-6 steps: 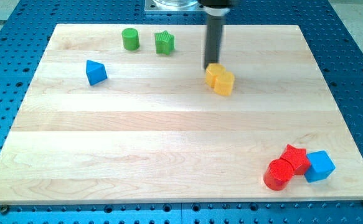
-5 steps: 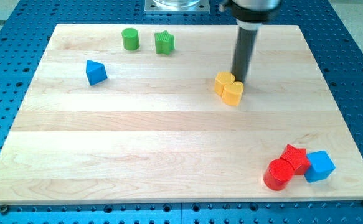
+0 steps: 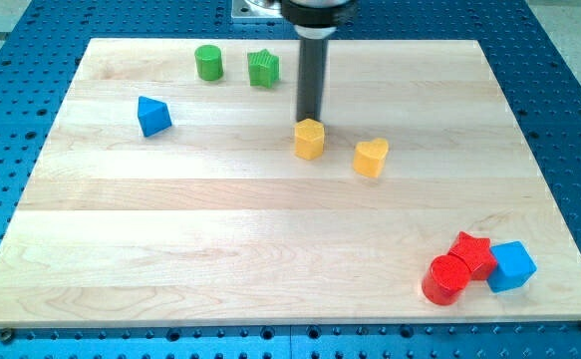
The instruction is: Move the heart to the top of the red circle
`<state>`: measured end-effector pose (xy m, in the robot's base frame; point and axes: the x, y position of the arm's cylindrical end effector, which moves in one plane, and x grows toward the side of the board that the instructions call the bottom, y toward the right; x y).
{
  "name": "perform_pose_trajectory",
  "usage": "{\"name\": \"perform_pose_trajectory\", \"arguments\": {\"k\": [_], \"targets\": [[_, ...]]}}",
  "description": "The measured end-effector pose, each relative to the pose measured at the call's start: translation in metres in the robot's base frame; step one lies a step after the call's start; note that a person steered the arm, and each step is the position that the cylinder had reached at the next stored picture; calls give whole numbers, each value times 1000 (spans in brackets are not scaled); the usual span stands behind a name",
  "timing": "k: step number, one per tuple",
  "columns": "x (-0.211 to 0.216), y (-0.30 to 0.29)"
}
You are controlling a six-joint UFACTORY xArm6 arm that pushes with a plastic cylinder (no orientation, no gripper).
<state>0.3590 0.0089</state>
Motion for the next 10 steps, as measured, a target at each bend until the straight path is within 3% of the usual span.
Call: {"name": "perform_pose_trajectory", "arguments": {"k": [1,2,3,5,9,10], "targets": [[27,20],[50,76],[51,74],[95,135],[169,134],[161,100]]}}
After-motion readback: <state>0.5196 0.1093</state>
